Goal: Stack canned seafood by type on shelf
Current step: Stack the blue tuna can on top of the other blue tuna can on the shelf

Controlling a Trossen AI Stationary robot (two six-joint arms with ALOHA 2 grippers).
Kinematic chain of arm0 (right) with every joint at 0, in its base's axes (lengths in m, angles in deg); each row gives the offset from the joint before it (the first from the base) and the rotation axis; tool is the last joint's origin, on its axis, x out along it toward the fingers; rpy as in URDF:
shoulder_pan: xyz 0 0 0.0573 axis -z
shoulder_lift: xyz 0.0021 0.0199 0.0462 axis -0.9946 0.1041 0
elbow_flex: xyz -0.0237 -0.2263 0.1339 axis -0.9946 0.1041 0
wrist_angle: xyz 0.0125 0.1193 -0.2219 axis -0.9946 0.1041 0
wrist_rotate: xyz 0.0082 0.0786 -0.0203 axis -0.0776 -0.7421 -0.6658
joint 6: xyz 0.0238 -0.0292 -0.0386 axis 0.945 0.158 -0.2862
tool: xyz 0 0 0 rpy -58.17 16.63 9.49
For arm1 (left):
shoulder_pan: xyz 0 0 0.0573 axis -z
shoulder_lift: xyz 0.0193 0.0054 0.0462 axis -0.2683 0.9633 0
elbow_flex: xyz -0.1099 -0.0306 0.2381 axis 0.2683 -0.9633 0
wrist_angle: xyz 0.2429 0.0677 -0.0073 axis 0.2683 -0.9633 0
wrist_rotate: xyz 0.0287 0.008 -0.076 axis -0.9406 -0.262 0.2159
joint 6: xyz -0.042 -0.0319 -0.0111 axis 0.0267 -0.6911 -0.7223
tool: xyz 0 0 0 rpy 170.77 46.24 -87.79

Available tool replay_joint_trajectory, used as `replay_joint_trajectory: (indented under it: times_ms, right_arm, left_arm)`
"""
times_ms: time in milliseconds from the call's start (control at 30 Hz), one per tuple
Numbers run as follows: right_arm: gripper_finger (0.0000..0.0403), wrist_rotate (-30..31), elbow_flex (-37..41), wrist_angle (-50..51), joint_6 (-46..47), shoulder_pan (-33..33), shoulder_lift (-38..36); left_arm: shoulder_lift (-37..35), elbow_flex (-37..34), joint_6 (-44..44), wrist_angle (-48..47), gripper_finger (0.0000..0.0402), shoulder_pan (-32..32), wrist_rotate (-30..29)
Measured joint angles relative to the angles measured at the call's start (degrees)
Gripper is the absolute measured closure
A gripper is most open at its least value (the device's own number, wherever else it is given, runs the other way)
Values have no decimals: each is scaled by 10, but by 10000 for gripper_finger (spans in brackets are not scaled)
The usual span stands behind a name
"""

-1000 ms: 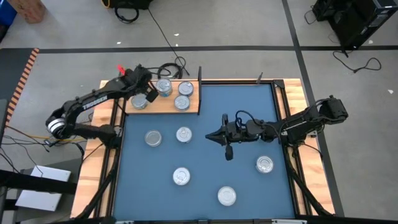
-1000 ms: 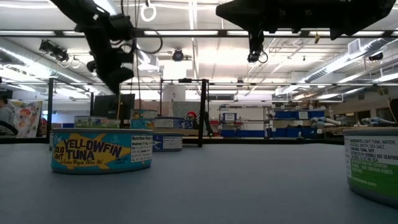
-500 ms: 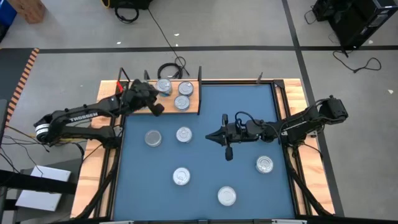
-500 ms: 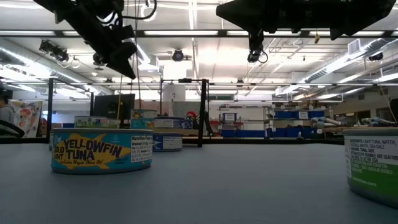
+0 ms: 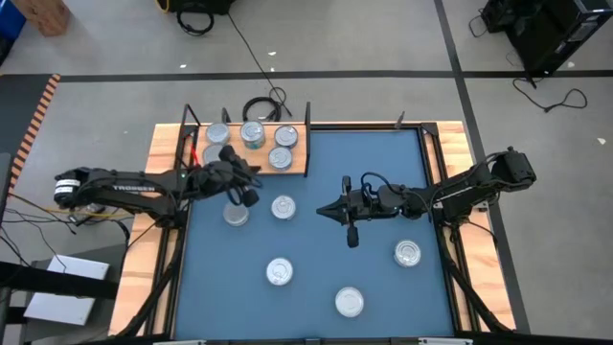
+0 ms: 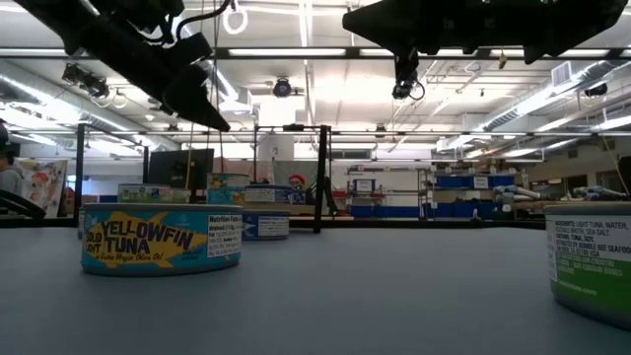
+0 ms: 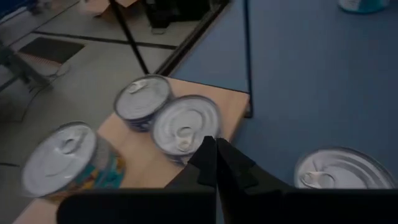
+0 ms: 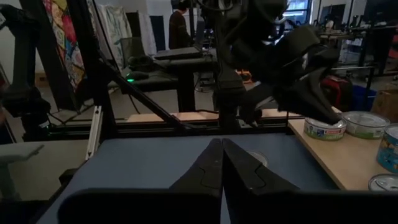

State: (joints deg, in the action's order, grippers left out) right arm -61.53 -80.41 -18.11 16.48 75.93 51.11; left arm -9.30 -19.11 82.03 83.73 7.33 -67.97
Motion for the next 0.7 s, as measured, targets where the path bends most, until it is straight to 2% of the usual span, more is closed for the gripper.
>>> replay_joint_trajectory:
  times_ms: [200, 333, 533, 700]
  right_arm:
    - [391, 0, 0, 0, 0, 0, 0]
    - [387, 0, 0, 17, -3, 0, 0]
    - [380, 0, 0, 64, -4, -1, 0]
    - [382, 0, 0, 71, -18, -5, 0]
  left_arm:
    - [1, -11, -8, 15, 393, 6, 28]
    - [1, -11, -6, 15, 393, 14, 73]
    - [11, -11, 27, 34, 399, 58, 39]
    - [21, -32, 36, 119, 400, 87, 28]
